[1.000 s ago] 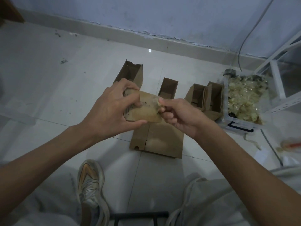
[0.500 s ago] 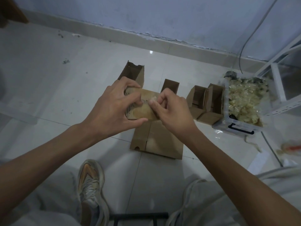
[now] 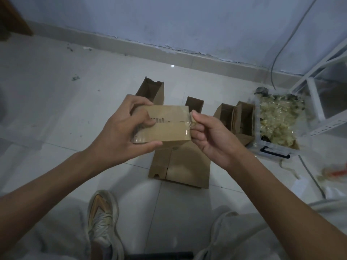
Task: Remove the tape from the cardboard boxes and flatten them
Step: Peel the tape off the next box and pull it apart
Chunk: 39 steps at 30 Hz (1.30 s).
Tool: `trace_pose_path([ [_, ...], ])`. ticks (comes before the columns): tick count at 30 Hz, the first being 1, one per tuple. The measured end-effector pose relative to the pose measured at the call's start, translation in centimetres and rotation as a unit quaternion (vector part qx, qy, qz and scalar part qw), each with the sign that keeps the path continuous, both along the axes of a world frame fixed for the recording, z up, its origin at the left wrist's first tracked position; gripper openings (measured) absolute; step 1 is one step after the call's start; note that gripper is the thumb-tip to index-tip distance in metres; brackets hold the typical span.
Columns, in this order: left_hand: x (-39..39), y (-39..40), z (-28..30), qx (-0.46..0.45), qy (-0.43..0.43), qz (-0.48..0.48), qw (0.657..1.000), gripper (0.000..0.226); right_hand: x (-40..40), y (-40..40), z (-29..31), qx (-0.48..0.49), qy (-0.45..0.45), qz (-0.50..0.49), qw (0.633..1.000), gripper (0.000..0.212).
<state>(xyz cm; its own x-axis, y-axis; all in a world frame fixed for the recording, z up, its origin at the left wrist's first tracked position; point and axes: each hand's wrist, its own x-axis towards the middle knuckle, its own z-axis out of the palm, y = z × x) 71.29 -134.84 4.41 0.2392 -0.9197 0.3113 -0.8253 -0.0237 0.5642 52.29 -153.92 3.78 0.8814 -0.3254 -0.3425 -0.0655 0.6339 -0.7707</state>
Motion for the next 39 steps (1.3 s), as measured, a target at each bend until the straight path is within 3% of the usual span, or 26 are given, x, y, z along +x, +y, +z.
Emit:
trace_pose_path([
  [4, -0.2, -1.0, 0.3, 0.063, -0.137, 0.026, 0.988, 0.069, 0.0, 0.4, 0.8, -0.164, 0.031, 0.025, 0.986, 0.026],
  [8, -0.6, -1.5, 0.9, 0.067, -0.229, 0.071, 0.969, 0.094, 0.4, 0.9, 1.5, -0.219, 0.045, 0.04, 0.974, 0.028],
  [11, -0.9, -1.9, 0.9, 0.114, -0.209, 0.057, 0.969, 0.109, 0.6, 1.1, 1.6, -0.231, 0.058, 0.041, 0.97, 0.028],
  [14, -1.0, -1.8, 0.7, 0.128, -0.221, 0.056, 0.965, 0.11, 1.0, 1.7, 2.0, -0.297, 0.095, 0.031, 0.95, 0.037],
  [15, -1.1, -1.8, 0.6, 0.126, -0.234, 0.057, 0.962, 0.108, 1.2, 2.1, 2.1, -0.359, 0.115, 0.023, 0.926, 0.045],
  [17, -1.4, -1.8, 0.4, 0.118, -0.245, 0.061, 0.96, 0.105, 1.4, 3.0, 2.1, -0.537, 0.172, 0.006, 0.826, 0.059],
  [19, -1.6, -1.9, 0.2, 0.115, -0.254, 0.064, 0.958, 0.103, 1.7, 3.3, 1.7, -0.67, 0.221, 0.0, 0.709, 0.055],
  [20, -1.7, -1.9, 0.1, 0.116, -0.26, 0.062, 0.957, 0.103, 1.8, 3.3, 1.6, -0.698, 0.235, -0.001, 0.676, 0.05],
  [24, -1.8, -2.0, -0.5, 0.127, -0.285, 0.055, 0.949, 0.102, 2.0, 2.7, 1.1, -0.718, 0.257, 0.038, 0.646, 0.034],
  [26, -2.0, -2.0, -0.7, 0.128, -0.3, 0.051, 0.944, 0.101, 2.0, 3.0, 1.3, -0.736, 0.283, 0.062, 0.611, 0.034],
  [28, -2.1, -2.0, -0.8, 0.131, -0.314, 0.049, 0.939, 0.1, 2.0, 3.5, 1.6, -0.759, 0.306, 0.066, 0.571, 0.041],
  [31, -2.1, -2.1, -0.9, 0.136, -0.327, 0.05, 0.934, 0.097, 2.2, 3.8, 1.5, -0.768, 0.318, 0.071, 0.551, 0.054],
  [33, -2.1, -2.1, -1.1, 0.146, -0.329, 0.047, 0.932, 0.097, 2.0, 3.6, 0.8, -0.757, 0.293, 0.086, 0.578, 0.045],
  [34, -2.1, -2.1, -1.2, 0.151, -0.33, 0.044, 0.931, 0.097, 1.9, 3.3, 0.5, -0.73, 0.269, 0.093, 0.621, 0.039],
  [37, -2.1, -1.7, -1.4, 0.158, -0.315, 0.04, 0.935, 0.101, 1.2, 2.0, 0.3, -0.537, 0.206, 0.092, 0.813, 0.028],
  [39, -2.0, -1.4, -1.4, 0.149, -0.294, 0.043, 0.943, 0.105, 0.7, 1.5, 0.7, -0.411, 0.165, 0.078, 0.893, 0.027],
])
